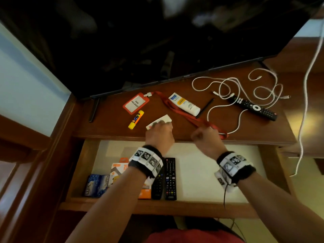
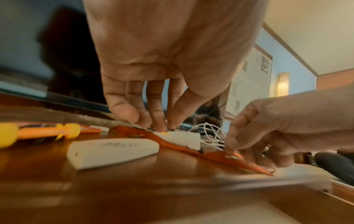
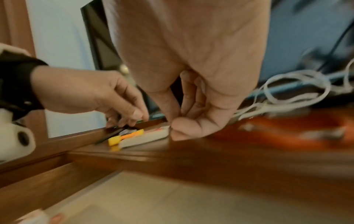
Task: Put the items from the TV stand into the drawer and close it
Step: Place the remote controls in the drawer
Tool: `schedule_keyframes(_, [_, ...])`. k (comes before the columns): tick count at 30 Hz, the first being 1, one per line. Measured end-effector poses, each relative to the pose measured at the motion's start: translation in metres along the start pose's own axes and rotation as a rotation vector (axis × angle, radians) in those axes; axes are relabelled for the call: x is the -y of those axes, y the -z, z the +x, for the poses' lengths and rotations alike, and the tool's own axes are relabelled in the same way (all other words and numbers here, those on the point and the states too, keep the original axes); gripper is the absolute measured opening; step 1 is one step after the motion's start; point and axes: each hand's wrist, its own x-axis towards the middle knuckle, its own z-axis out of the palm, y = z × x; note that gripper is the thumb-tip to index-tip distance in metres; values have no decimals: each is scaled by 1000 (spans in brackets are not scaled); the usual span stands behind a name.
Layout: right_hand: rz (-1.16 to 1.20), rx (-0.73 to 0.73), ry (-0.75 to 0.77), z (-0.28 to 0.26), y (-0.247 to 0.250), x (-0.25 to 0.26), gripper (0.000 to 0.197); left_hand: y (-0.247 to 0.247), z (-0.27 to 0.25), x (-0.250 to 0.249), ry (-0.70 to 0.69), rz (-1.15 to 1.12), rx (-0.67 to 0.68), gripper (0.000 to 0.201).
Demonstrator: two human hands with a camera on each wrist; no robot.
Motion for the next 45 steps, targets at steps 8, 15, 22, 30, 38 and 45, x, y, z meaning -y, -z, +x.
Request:
schedule_keyframes(8, [-287, -215, -123, 86, 116, -75, 31, 7, 86, -19, 168, 296, 275, 66])
schedule_keyframes(15, [-463, -22, -204, 120, 131, -103, 47, -6, 101, -26, 274, 249, 278, 67])
schedule_keyframes(22, [-404, -57, -137, 118, 143, -109, 50, -10, 91, -25, 323, 117, 195, 79])
schedule_keyframes(30, [-253, -321, -31, 87, 169, -97, 52, 10, 70, -32, 334, -170, -29, 51])
schedule_keyframes(38, [-100, -498, 96, 40, 175, -42, 55, 16, 10, -47, 258, -670, -36, 29])
schedule_keyframes(45, [217, 64, 137, -25, 81, -10, 53, -48, -31, -43, 251, -529, 285, 20])
